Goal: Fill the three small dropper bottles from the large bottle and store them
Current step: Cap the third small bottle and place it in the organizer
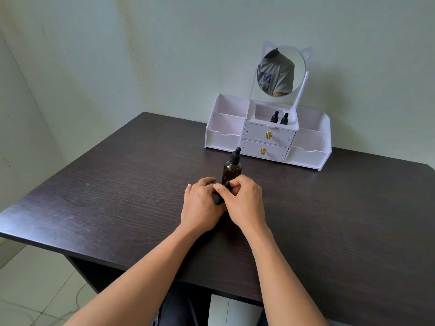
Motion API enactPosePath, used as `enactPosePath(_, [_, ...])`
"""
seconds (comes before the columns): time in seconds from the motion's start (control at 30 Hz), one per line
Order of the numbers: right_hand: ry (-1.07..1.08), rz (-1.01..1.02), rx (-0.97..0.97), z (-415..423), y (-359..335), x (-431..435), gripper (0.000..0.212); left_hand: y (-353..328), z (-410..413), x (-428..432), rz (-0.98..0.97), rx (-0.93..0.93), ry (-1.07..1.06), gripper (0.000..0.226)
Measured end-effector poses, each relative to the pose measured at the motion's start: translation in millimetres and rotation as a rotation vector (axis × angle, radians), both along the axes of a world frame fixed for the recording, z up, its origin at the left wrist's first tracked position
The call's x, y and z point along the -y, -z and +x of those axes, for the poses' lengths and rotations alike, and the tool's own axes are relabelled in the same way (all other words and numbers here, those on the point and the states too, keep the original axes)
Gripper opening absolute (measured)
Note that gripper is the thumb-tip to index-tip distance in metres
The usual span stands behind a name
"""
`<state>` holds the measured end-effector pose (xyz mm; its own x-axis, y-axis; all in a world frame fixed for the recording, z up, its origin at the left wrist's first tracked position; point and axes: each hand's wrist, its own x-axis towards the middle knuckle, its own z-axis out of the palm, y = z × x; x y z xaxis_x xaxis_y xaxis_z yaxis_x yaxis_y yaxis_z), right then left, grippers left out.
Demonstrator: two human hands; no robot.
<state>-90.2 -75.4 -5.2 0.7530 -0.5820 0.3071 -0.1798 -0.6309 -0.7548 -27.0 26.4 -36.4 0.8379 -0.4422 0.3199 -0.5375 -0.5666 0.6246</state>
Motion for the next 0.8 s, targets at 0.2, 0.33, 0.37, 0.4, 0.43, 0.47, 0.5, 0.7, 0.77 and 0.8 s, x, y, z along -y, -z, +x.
enactPosePath(0.2, [0.052,0.04,-0.01,-14.2,-21.0,43.0,0.018,0.2,-1.4,0.3,-0.06,-0.024,-0.046,0.06])
enactPosePath(0.33, [0.064,0.027,-0.023,-13.3,-46.7,80.2,0.018,-8.4,0.5,4.9,-0.098,-0.124,-0.111,0.081])
enactPosePath(0.37, [0.066,0.024,-0.008,-10.7,-55.1,88.2,0.016,-9.8,2.6,7.7,-0.074,-0.131,-0.119,0.085])
enactPosePath(0.4, [0.068,0.014,0.012,-7.3,-64.5,96.0,0.013,-11.4,4.5,11.0,-0.038,-0.127,-0.123,0.088])
enactPosePath(0.43, [0.067,0.0,0.03,-3.3,-74.6,102.6,0.009,-13.4,6.4,14.4,0.001,-0.123,-0.128,0.089])
enactPosePath(0.47, [0.062,-0.017,0.044,0.7,-85.0,108.2,0.007,-14.7,8.2,17.7,0.035,-0.129,-0.134,0.089])
enactPosePath(0.5, [0.06,-0.038,0.061,6.5,-96.4,113.7,0.005,-17.4,10.5,21.2,0.056,-0.14,-0.137,0.089])
enactPosePath(0.7, [0.075,-0.19,0.134,45.4,-161.7,140.7,0.014,-13.1,16.8,31.5,0.115,-0.083,-0.128,0.063])
enactPosePath(0.77, [0.073,-0.246,0.116,60.0,-177.4,149.4,0.017,-8.5,16.8,31.8,0.124,-0.038,-0.124,0.054])
enactPosePath(0.8, [0.078,-0.289,0.099,67.1,-183.4,153.5,0.017,-7.0,17.2,32.1,0.124,-0.034,-0.124,0.053])
